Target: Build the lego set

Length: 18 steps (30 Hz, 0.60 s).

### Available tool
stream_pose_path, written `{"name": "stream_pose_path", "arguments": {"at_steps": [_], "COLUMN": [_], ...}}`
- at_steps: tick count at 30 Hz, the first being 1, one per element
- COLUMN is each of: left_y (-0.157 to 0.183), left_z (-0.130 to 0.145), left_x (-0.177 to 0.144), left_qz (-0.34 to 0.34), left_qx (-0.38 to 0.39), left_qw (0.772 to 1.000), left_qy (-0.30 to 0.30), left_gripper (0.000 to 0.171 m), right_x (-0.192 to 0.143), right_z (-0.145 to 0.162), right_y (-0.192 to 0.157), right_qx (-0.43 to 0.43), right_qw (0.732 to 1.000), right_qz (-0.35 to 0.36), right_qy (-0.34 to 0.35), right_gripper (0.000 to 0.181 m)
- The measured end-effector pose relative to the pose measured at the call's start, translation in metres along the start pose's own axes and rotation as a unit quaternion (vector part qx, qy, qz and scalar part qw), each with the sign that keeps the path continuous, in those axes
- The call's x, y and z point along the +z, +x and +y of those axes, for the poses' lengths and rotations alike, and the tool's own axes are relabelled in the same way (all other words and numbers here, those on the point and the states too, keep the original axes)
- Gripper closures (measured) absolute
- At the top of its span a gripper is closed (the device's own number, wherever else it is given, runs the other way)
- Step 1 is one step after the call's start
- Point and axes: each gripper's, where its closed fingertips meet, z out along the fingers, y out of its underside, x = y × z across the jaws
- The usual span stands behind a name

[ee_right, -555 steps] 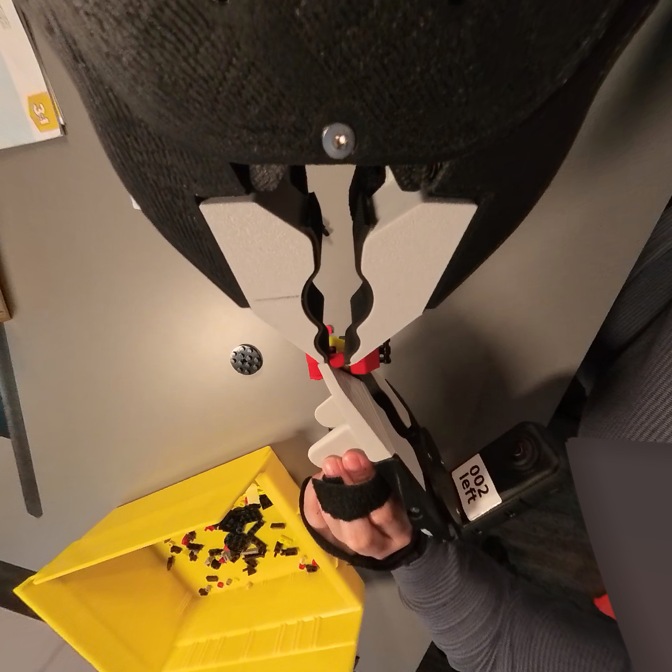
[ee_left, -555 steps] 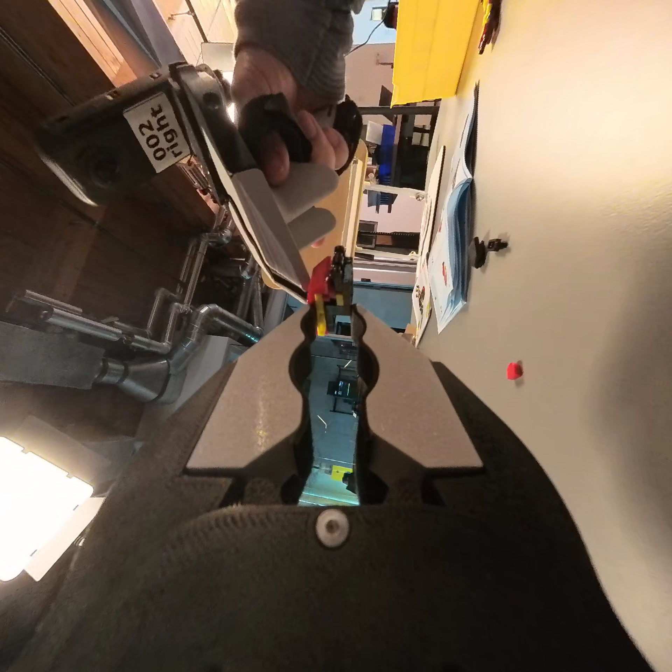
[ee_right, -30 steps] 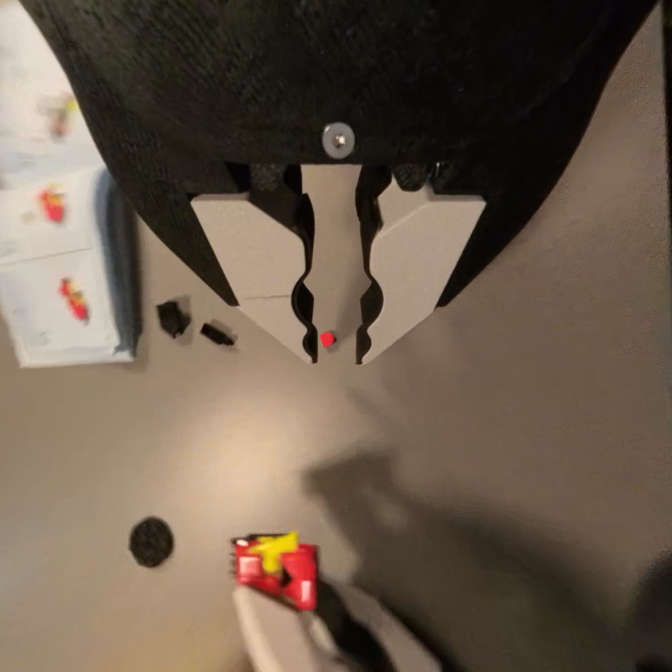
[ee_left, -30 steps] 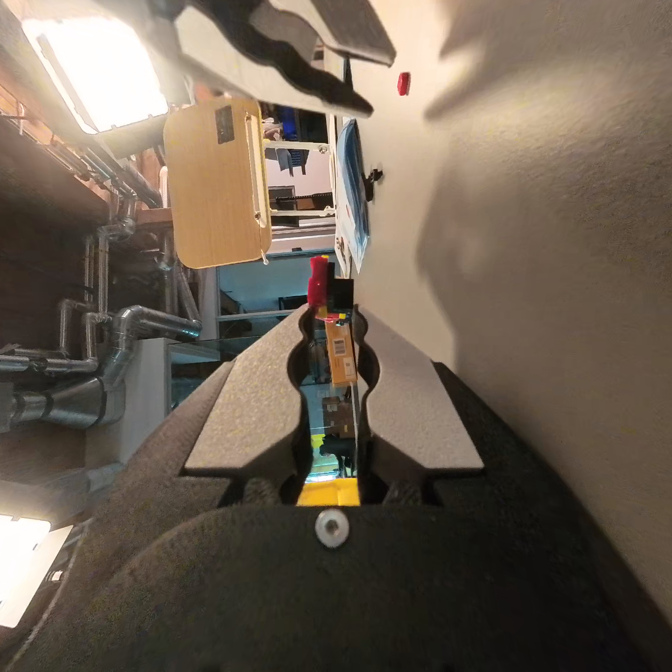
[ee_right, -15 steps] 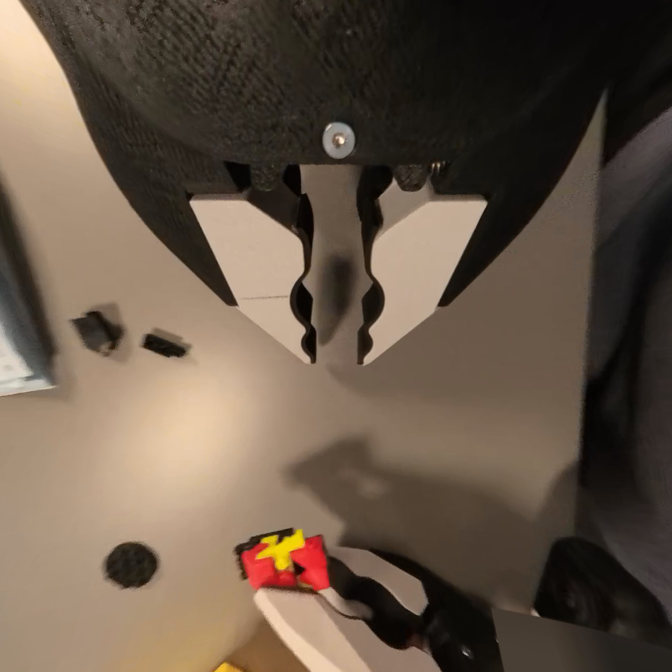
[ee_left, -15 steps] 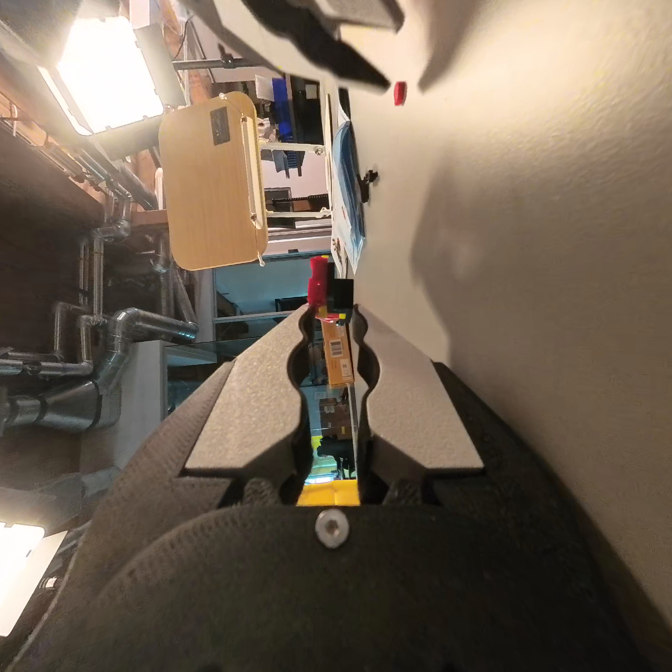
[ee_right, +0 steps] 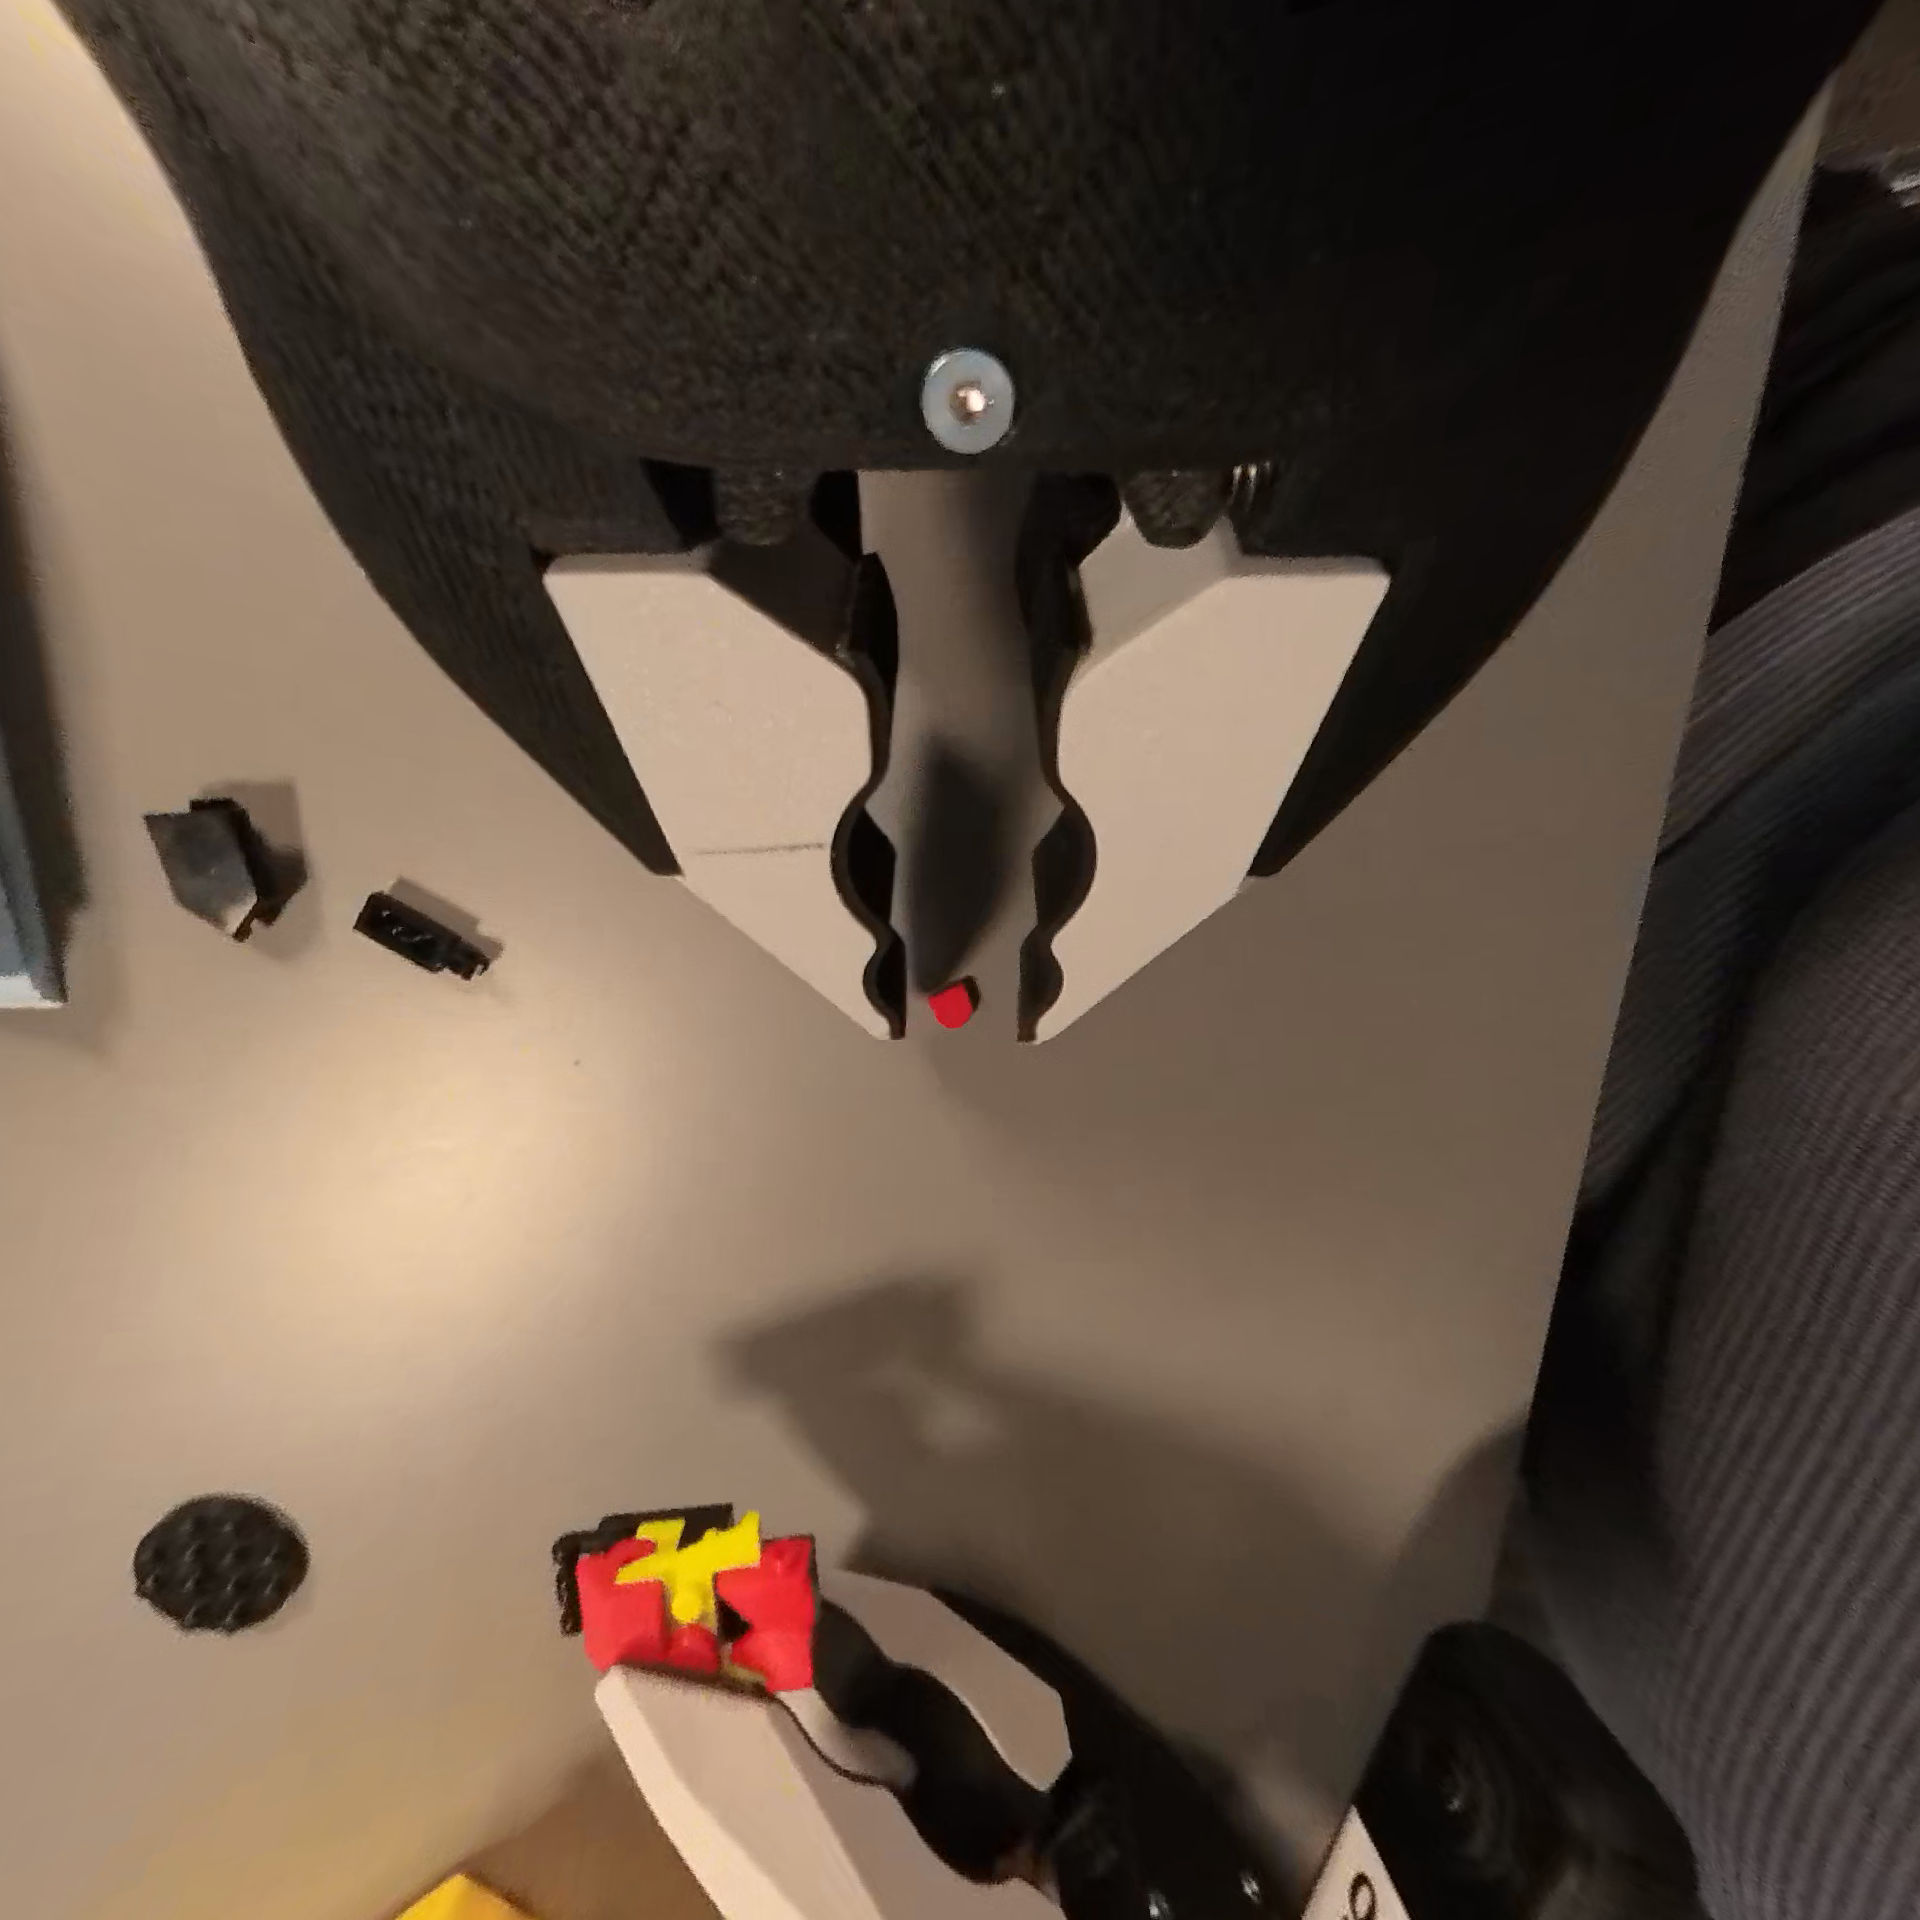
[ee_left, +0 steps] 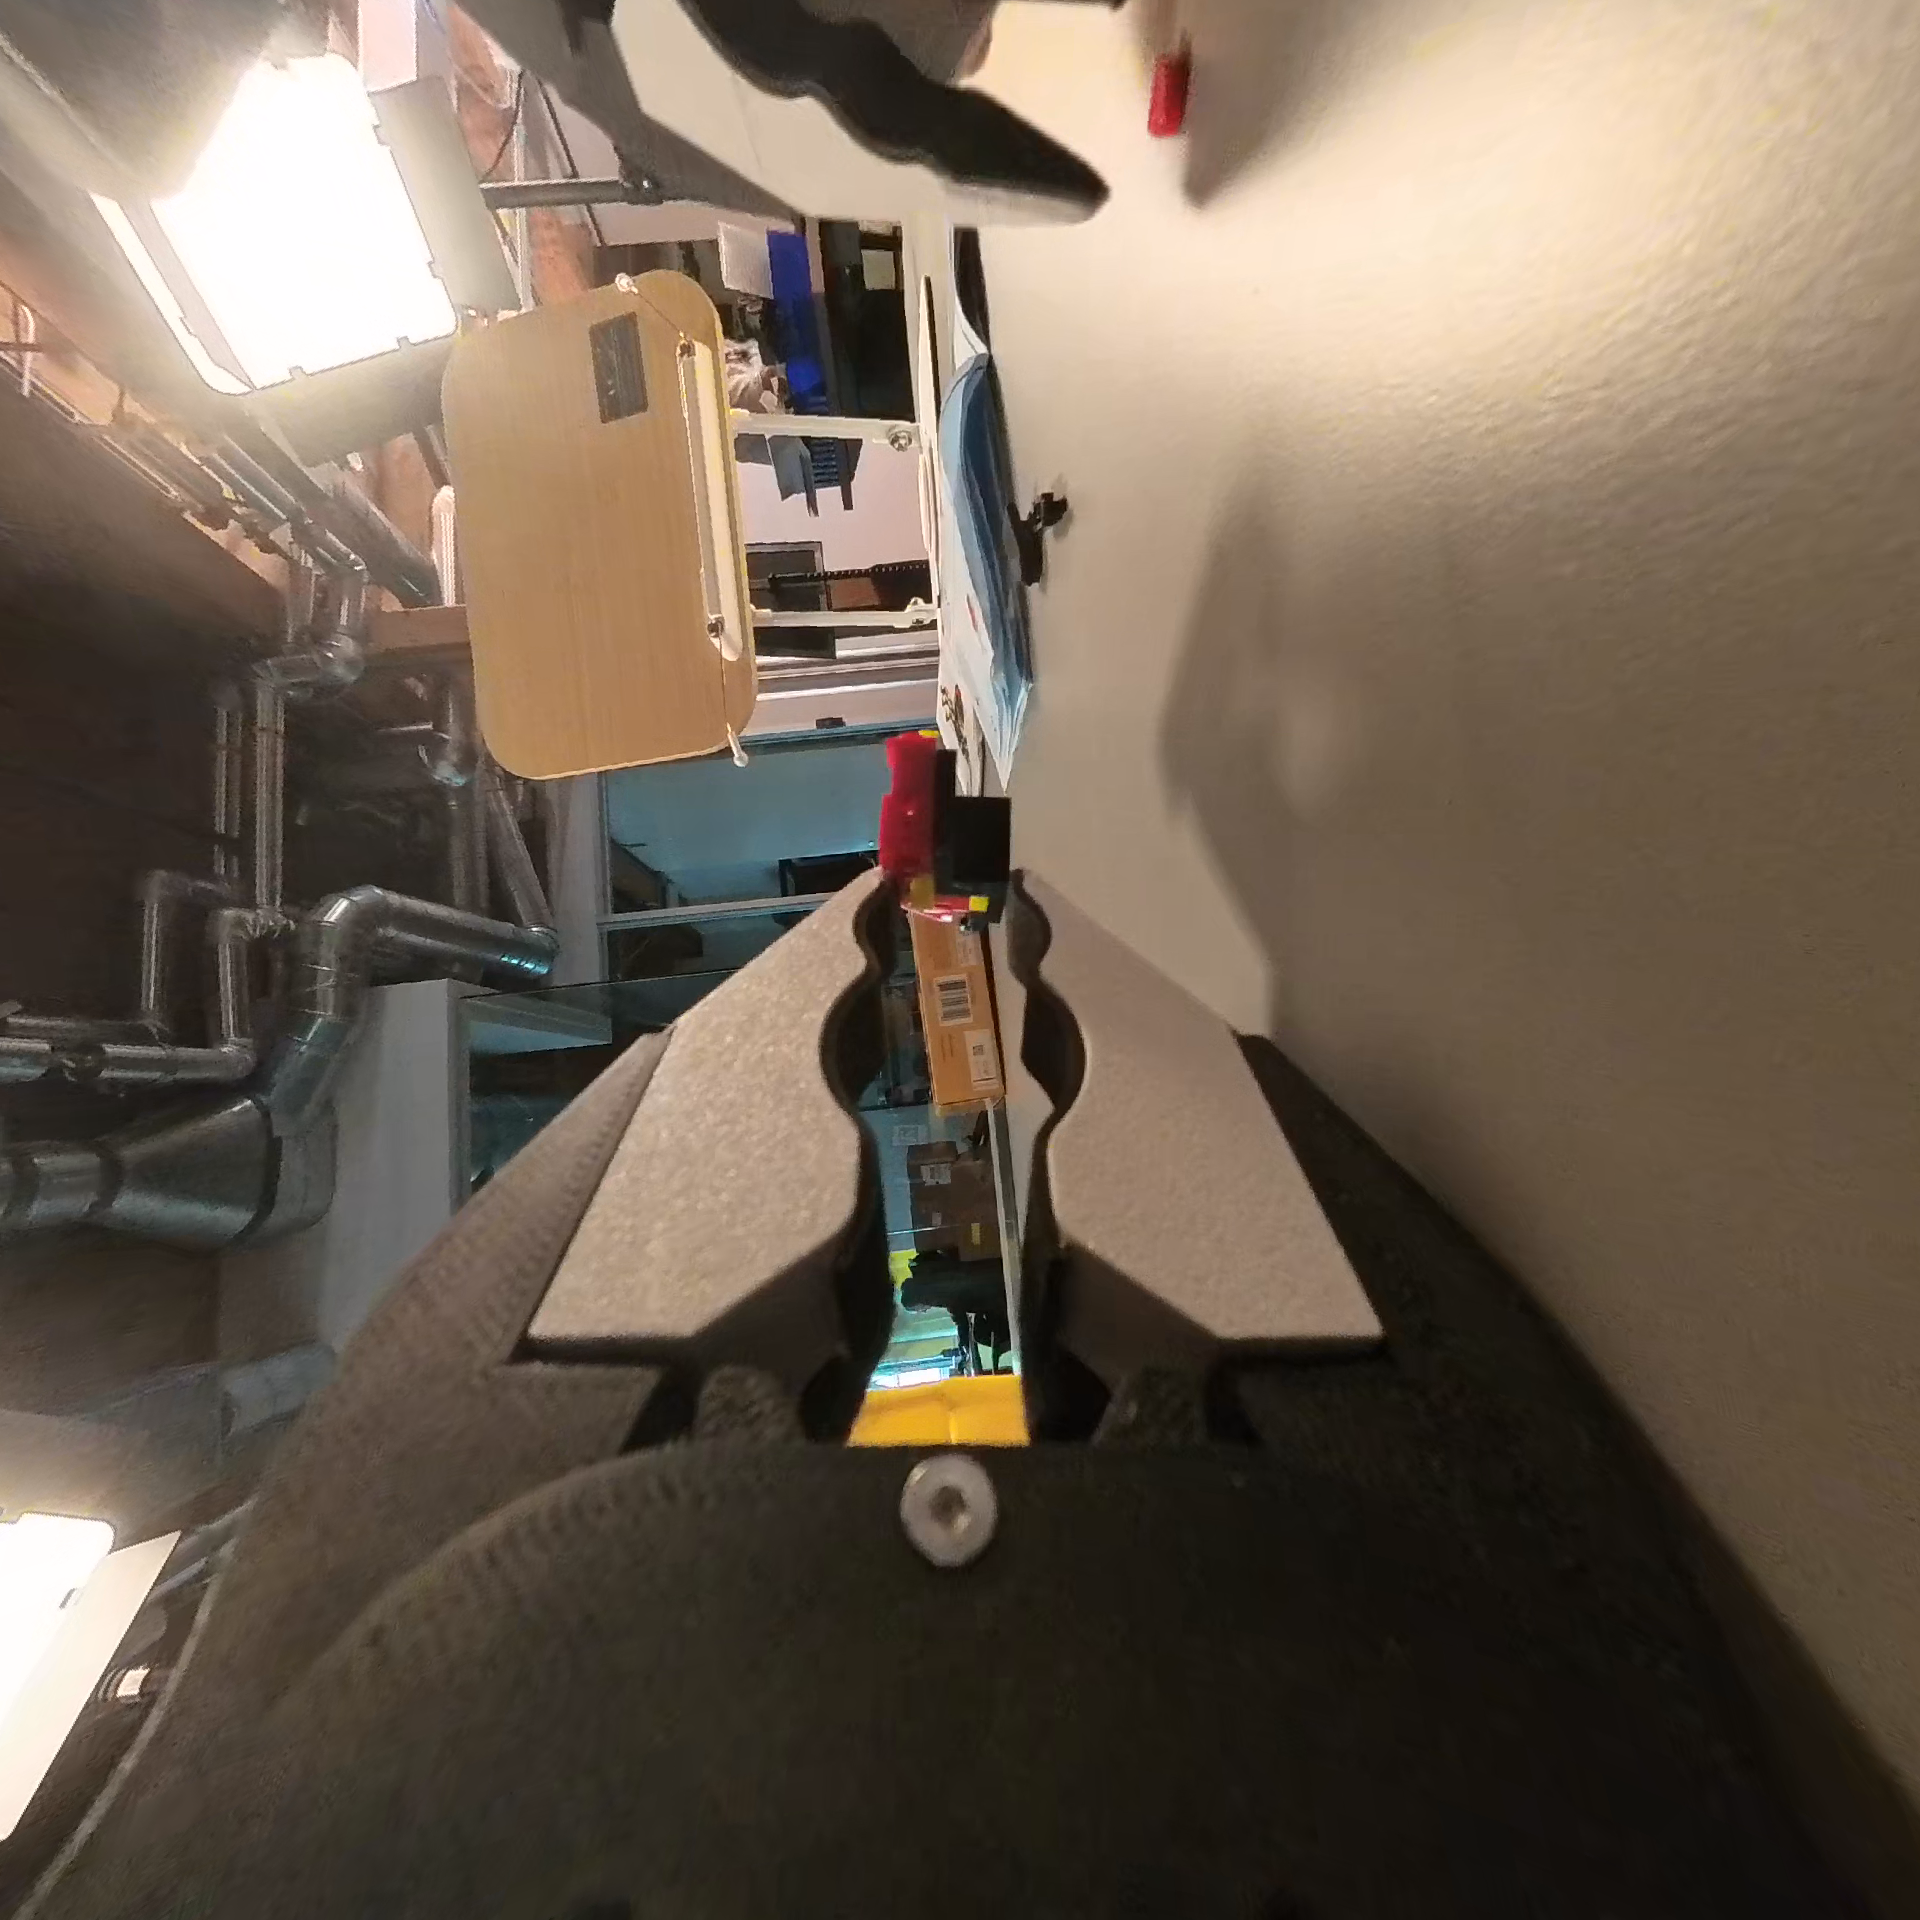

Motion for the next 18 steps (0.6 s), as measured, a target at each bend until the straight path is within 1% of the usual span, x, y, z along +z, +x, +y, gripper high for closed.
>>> {"name": "stream_pose_path", "arguments": {"at_steps": [2,5,8,9,13,15,18], "left_y": [0.0,-0.001,-0.001,-0.001,-0.003,-0.006,-0.015], "left_z": [0.0,-0.001,-0.001,-0.001,-0.002,-0.003,-0.004], "left_x": [0.0,0.0,0.0,0.0,0.0,0.0,-0.001], "left_qz": [-0.001,-0.002,-0.003,-0.003,-0.008,-0.016,-0.038], "left_qx": [0.002,0.003,0.002,0.002,0.003,0.001,0.001], "left_qw": [1.0,1.0,1.0,1.0,1.0,1.0,0.999], "left_qy": [0.001,0.003,0.003,0.003,0.003,0.0,-0.004], "left_gripper": [0.153,0.152,0.152,0.152,0.152,0.152,0.152], "right_x": [0.001,0.004,0.005,0.005,0.005,0.005,0.001], "right_z": [0.001,0.002,0.006,0.007,0.005,-0.009,-0.06], "right_y": [0.0,-0.002,-0.002,-0.002,0.001,0.01,0.02], "right_qx": [-0.025,-0.04,-0.049,-0.05,-0.031,-0.017,0.003], "right_qw": [1.0,0.999,0.999,0.998,0.999,1.0,0.996], "right_qz": [-0.004,-0.019,-0.02,-0.021,-0.013,0.007,0.024], "right_qy": [0.0,0.0,-0.01,-0.012,-0.017,0.005,0.086], "right_gripper": [0.161,0.162,0.172,0.176,0.176,0.177,0.176]}}
